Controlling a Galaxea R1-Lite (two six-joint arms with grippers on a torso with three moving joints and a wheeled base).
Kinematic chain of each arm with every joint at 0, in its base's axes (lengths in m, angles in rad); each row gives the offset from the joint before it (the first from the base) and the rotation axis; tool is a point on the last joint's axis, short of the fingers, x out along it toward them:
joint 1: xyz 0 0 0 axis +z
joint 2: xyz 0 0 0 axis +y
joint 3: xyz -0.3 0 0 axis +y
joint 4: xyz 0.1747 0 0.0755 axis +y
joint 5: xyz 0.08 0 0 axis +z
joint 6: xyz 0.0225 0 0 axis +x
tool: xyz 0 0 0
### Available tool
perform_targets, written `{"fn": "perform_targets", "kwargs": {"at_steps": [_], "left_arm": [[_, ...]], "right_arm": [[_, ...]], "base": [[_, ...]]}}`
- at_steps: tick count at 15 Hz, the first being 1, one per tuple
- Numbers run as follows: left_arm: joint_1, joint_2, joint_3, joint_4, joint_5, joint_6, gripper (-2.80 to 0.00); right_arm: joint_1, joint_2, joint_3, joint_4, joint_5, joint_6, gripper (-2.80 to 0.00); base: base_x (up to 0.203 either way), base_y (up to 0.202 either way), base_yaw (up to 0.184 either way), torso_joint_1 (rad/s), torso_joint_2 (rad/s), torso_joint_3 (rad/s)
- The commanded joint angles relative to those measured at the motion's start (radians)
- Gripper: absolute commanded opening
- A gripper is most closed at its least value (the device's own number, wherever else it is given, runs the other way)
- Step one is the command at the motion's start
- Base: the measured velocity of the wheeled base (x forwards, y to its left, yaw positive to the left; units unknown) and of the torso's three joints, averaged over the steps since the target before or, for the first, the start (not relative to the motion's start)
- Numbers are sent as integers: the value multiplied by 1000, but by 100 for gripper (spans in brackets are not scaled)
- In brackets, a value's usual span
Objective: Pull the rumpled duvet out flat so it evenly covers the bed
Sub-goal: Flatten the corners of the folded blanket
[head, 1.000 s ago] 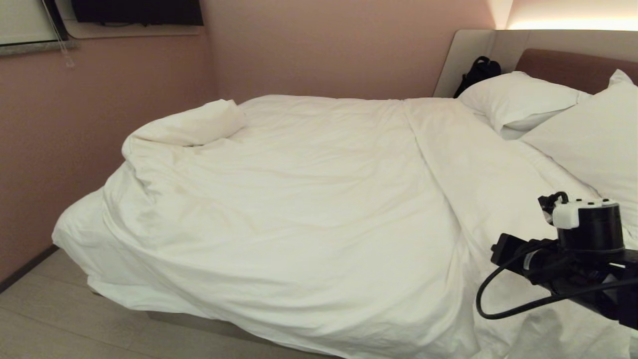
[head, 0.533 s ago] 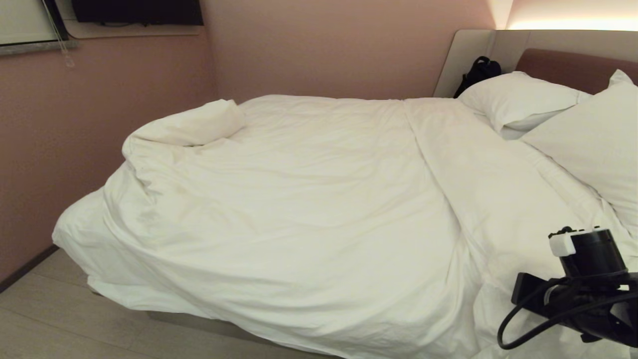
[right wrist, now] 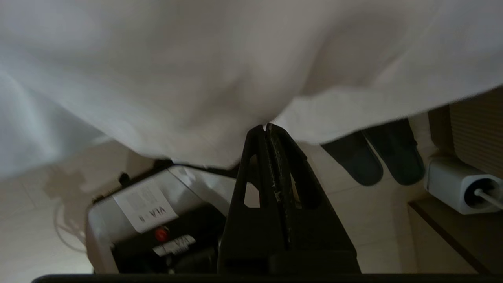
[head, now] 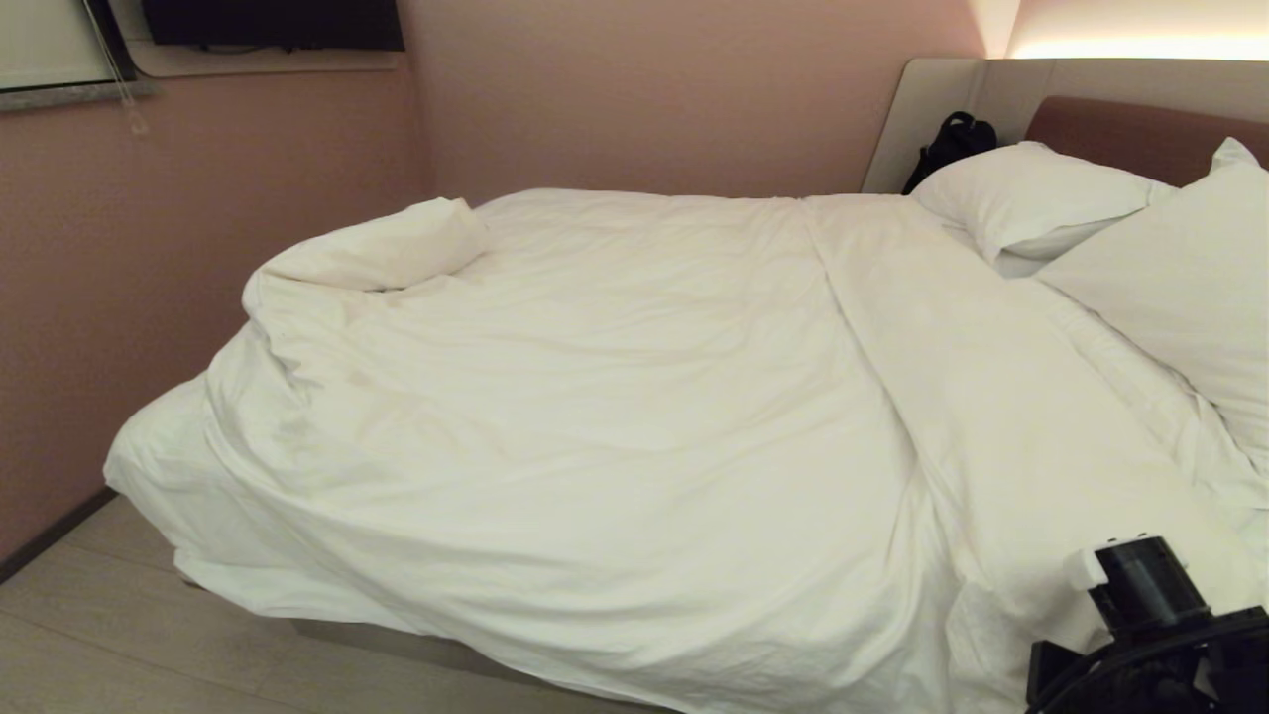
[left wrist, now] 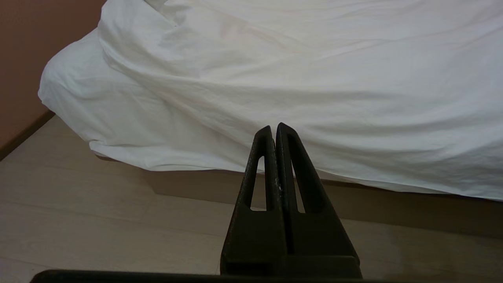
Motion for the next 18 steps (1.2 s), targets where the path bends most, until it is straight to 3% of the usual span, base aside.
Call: {"fn": "perform_targets", "kwargs": {"at_steps": [1, 6, 11, 15, 18], "left_arm": [[0, 0, 0, 0, 0, 0, -280], [0, 0, 0, 0, 0, 0, -280], [0, 0, 0, 0, 0, 0, -280], [0, 0, 0, 0, 0, 0, -280], [0, 0, 1, 0, 0, 0, -280]], "right_arm": [[26, 35, 42, -213, 1, 2, -280], [91, -51, 67, -201, 1, 2, -280], [145, -226, 58, -100, 8, 0, -280], [169, -442, -30, 78, 61, 0, -280], [171, -582, -149, 301, 65, 1, -280]], "base": [[0, 0, 0, 0, 0, 0], [0, 0, 0, 0, 0, 0], [0, 0, 0, 0, 0, 0], [0, 0, 0, 0, 0, 0], [0, 0, 0, 0, 0, 0]]}}
